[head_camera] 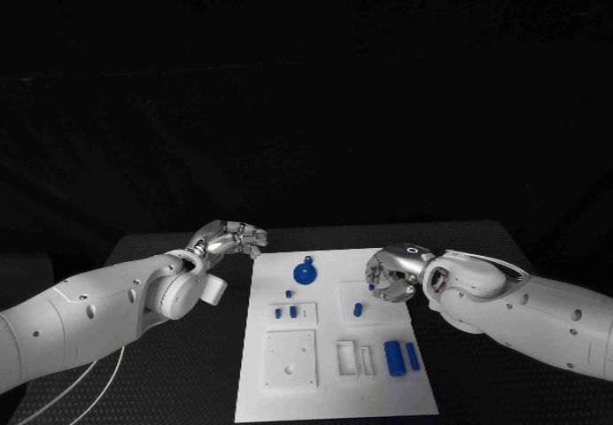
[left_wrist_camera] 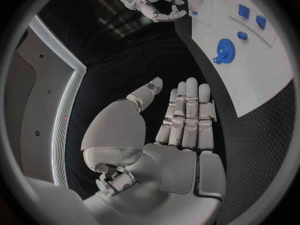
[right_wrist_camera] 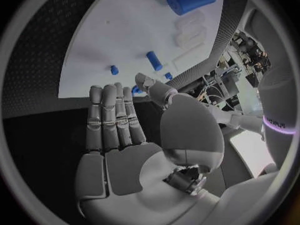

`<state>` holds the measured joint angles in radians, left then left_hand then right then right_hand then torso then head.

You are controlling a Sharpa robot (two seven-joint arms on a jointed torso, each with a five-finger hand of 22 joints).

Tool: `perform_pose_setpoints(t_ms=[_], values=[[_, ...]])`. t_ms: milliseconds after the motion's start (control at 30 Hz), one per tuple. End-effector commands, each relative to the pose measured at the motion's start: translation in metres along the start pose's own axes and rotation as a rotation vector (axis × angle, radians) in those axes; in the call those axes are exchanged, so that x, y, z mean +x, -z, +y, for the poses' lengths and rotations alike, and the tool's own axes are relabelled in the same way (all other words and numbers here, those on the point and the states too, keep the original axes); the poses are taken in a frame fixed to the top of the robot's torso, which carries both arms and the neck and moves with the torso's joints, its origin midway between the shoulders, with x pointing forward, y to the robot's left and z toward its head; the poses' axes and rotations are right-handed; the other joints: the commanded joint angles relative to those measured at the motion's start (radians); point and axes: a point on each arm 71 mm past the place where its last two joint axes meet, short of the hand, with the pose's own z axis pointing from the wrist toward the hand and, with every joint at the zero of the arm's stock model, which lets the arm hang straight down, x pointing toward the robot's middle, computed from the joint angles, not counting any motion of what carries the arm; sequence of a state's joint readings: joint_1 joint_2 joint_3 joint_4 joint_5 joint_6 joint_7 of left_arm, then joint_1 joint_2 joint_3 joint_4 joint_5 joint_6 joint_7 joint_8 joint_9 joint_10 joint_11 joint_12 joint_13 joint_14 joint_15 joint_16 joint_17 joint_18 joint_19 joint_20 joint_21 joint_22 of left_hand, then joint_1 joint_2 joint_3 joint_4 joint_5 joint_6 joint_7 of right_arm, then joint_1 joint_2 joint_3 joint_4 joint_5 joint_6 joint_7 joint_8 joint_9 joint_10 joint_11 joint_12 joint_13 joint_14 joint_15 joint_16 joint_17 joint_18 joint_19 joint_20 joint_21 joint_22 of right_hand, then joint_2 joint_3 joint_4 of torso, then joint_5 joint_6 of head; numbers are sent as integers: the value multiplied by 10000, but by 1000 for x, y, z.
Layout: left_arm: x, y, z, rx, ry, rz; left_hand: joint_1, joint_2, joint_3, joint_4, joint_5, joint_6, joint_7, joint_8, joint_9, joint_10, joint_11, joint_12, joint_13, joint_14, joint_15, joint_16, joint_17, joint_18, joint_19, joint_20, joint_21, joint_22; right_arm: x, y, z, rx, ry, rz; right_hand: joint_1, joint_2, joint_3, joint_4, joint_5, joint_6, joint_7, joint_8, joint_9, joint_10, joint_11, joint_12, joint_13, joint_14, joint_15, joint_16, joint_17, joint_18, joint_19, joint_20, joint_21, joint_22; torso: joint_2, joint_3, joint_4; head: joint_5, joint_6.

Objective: Assemble the parts on the task board

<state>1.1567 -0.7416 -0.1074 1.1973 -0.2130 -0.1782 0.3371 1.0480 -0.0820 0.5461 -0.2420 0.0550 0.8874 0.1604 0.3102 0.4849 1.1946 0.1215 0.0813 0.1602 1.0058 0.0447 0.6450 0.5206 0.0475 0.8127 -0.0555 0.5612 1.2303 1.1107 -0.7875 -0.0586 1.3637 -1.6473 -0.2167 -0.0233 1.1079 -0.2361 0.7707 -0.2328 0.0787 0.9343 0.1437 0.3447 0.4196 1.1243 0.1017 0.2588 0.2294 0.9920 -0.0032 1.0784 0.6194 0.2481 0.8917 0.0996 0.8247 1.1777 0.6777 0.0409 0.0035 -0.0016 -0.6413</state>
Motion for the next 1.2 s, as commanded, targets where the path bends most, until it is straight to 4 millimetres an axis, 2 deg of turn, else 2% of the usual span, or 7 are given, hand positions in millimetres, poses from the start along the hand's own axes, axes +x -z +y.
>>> perform_pose_setpoints(t_ms=[33, 200, 400, 767, 867, 1033, 1200], values=[[7, 1, -2, 260, 510, 228, -2, 81, -24, -64, -9, -90, -3, 47, 11, -34, 12, -38, -15, 22, 72, -110, -12, 48, 18, 67, -58, -9, 7, -2, 2, 289, 1319, 276, 68, -203, 194, 57, -171, -35, 95, -91, -52, 124, 12, -231, -119, 23, 12, -42, -79, 137, 62, 26, -81, -30, -199, -85, -32, 115, -203], [10, 2, -2, 213, 544, 291, -17, 83, -31, -67, -9, -116, 11, 39, 15, -37, 21, -37, -24, 59, 77, -170, -7, 56, 27, 77, -81, -6, 11, -5, 2, 454, 1739, -41, 185, -358, 448, 165, -249, -59, 115, -129, -103, 241, 30, -479, -248, 14, 29, -42, -165, 137, 76, 42, -132, -48, -302, -152, -38, 96, -346], [11, 3, -2, 179, 669, 285, -46, 88, -41, -52, -9, -143, 25, 29, 19, -37, 23, -33, -31, 96, 78, -223, 3, 63, 46, 82, -98, 0, 12, -7, 0, 561, 1865, -117, 278, -523, 672, 270, -288, -81, 124, -143, -129, 321, 36, -641, -328, 10, 30, -24, -217, 137, 103, 34, -151, -52, -306, -189, -13, 107, -433], [11, 3, -2, 133, 717, 266, -70, 89, -47, -36, -9, -178, 40, 18, 24, -27, 18, -20, -37, 154, 72, -280, 27, 72, 73, 81, -119, 11, 25, -14, 2, 582, 1833, 72, 253, -505, 751, 349, -296, -87, 129, -134, -129, 368, 37, -708, -360, 11, 32, -4, -234, 137, 124, 33, -154, -51, -279, -155, -38, 212, -604], [12, 3, -2, 127, 735, 273, -73, 90, -48, -34, -9, -183, 41, 17, 25, -25, 17, -18, -37, 161, 71, -288, 31, 73, 76, 81, -121, 13, 28, -17, 2, 580, 1835, 151, 255, -478, 785, 381, -298, -81, 125, -124, -126, 393, 33, -728, -370, 15, 28, 7, -239, 137, 134, 28, -153, -50, -273, -147, -33, 276, -706], [13, 2, -2, 118, 745, 291, -77, 88, -50, -32, -9, -197, 46, 12, 26, -23, 15, -15, -39, 174, 69, -305, 39, 75, 83, 79, -127, 17, 34, -19, 2, 612, 1808, 261, 255, -459, 802, 399, -298, -70, 120, -113, -121, 414, 29, -742, -376, 20, 24, 17, -242, 137, 142, 24, -150, -47, -272, -150, -41, 343, -864], [14, 2, -2, 121, 763, 326, -86, 86, -53, -26, -8, -222, 55, 1, 25, -28, 17, -14, -43, 190, 67, -327, 50, 77, 92, 78, -136, 22, 35, -21, 2, 654, 1795, 106, 257, -420, 820, 417, -298, -59, 113, -101, -116, 435, 26, -761, -385, 21, 21, 26, -246, 137, 149, 20, -147, -43, -261, -149, -44, 408, -935]])
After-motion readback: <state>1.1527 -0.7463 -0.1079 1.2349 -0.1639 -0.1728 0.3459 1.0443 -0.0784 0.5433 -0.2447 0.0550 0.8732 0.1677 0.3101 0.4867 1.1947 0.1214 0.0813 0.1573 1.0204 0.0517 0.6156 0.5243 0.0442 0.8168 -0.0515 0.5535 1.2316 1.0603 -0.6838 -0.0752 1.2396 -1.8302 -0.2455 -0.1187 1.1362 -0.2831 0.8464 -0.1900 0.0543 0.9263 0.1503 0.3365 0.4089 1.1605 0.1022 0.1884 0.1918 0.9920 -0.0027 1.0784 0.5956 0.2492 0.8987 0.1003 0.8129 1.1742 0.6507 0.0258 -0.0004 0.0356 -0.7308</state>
